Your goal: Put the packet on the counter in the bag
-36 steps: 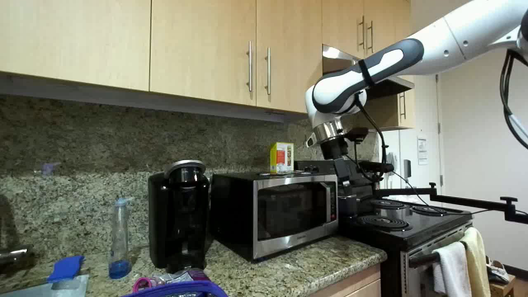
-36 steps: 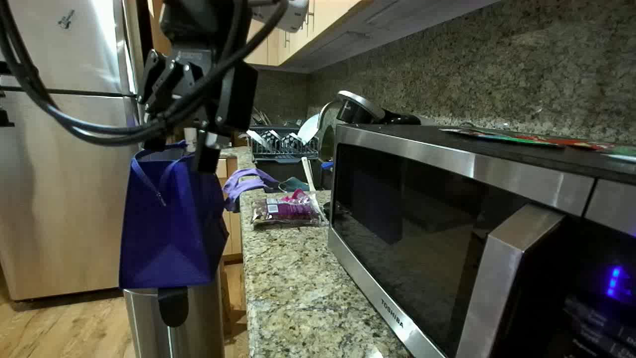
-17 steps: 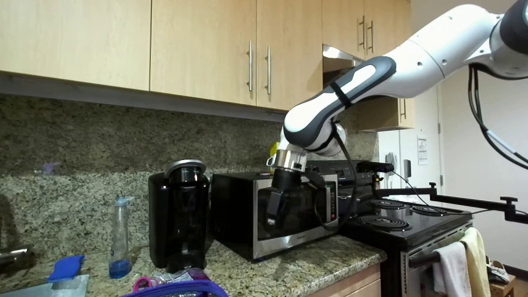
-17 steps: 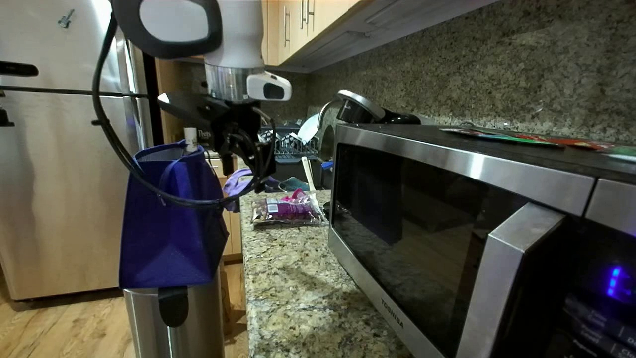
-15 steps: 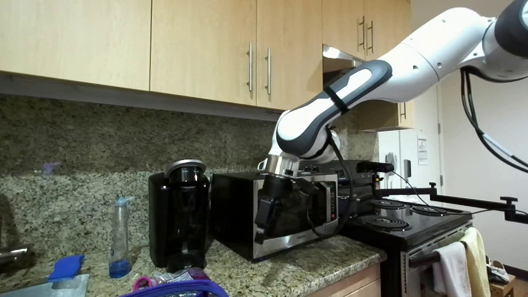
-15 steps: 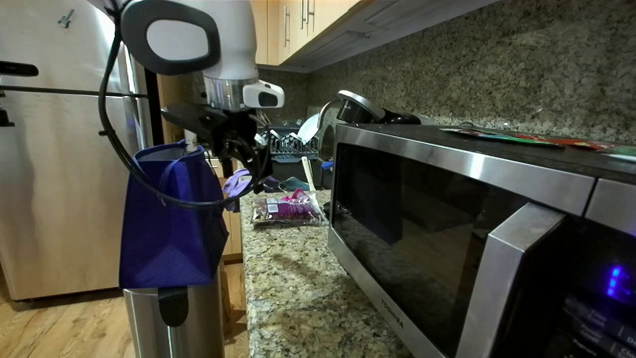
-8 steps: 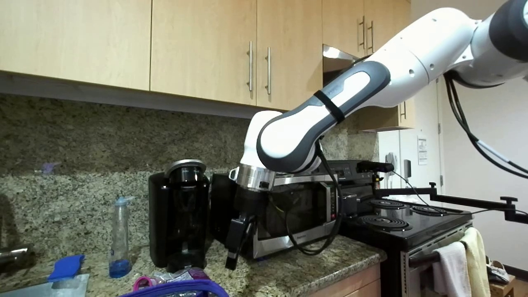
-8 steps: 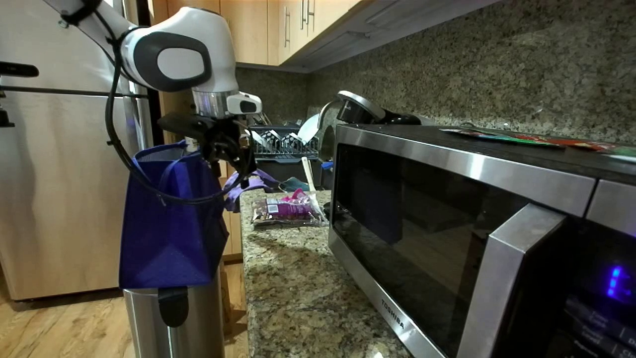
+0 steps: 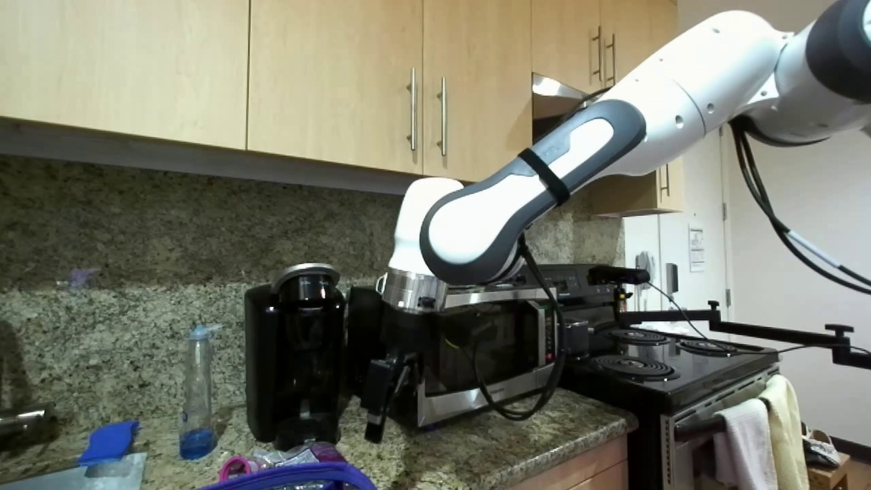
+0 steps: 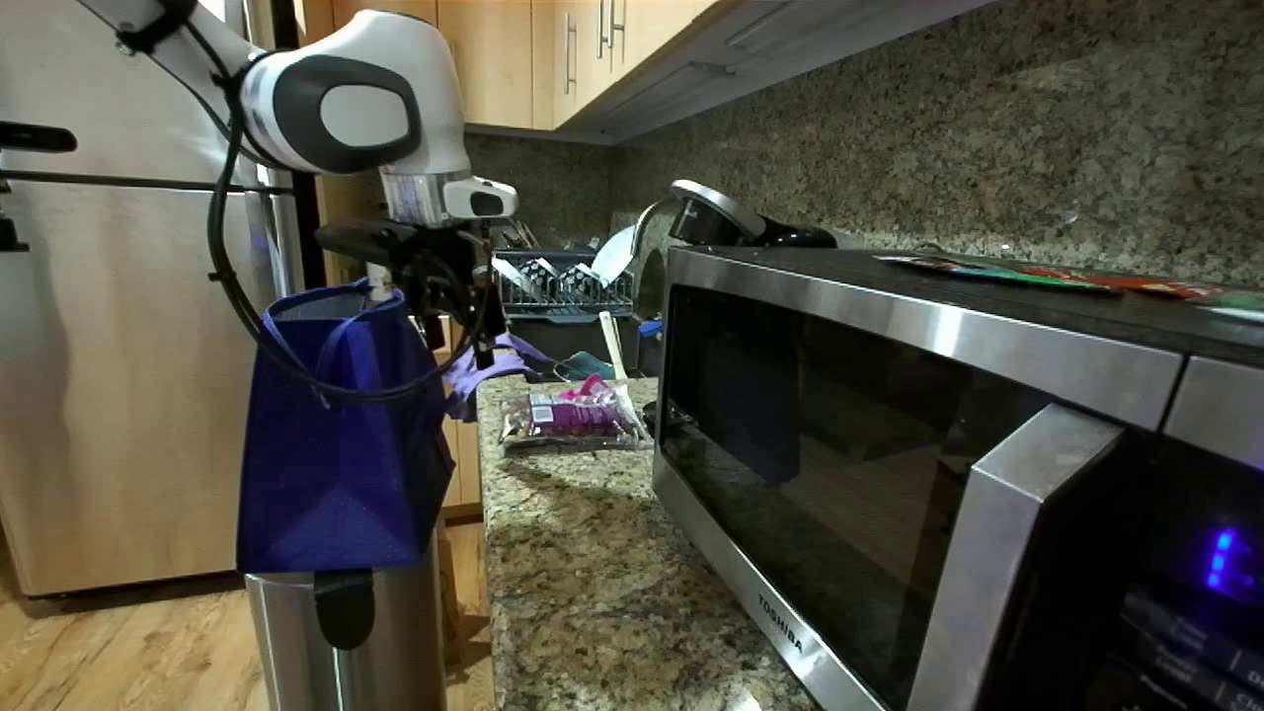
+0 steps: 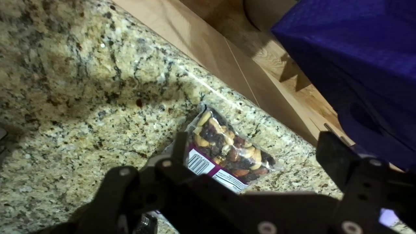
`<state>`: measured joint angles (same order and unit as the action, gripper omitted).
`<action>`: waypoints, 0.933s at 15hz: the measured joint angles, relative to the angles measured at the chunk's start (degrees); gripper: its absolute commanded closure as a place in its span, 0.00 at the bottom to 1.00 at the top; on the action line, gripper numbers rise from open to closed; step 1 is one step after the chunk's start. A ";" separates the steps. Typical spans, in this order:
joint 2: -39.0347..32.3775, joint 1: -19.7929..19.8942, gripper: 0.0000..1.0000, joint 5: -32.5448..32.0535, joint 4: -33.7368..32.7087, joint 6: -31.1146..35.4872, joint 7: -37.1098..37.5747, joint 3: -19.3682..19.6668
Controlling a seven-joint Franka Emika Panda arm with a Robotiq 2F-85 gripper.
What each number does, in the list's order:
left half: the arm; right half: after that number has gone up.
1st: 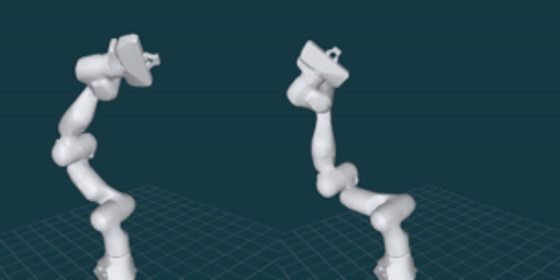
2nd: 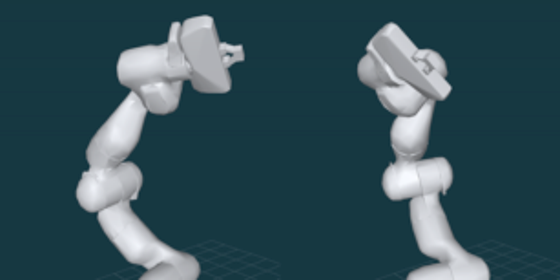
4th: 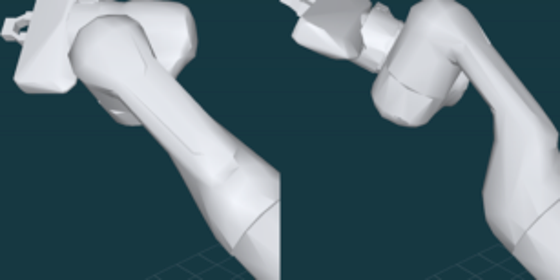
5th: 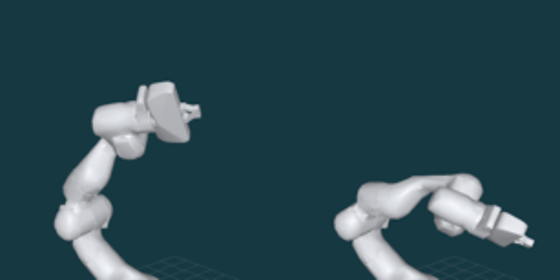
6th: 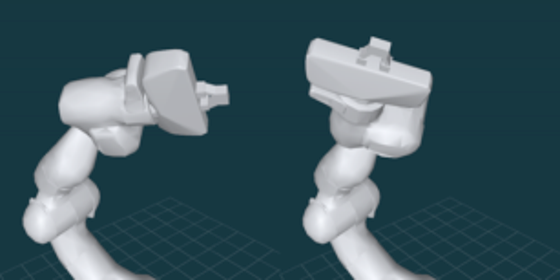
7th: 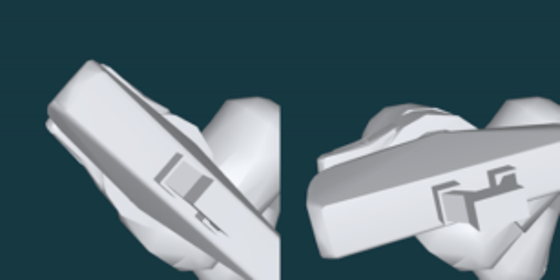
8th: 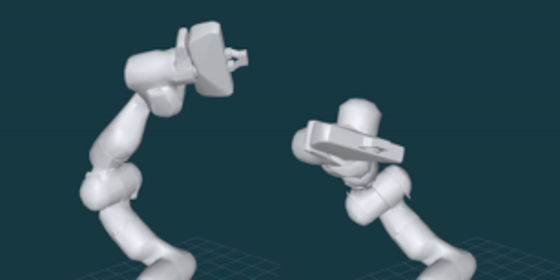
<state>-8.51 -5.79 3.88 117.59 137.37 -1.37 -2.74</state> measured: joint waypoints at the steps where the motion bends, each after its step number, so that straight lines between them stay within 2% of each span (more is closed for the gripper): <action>1: -0.34 -0.81 0.00 -1.70 -1.15 -1.29 4.16 -0.17; 7: -5.41 -5.34 0.00 -7.99 -12.69 -12.68 23.87 -0.90; 10: -9.87 -5.64 0.00 -8.14 -19.85 -15.02 29.24 0.07; 14: -16.40 -5.64 0.00 -8.14 -28.73 -17.15 32.73 2.46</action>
<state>-24.92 -11.42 -4.26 88.85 120.22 31.36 -0.29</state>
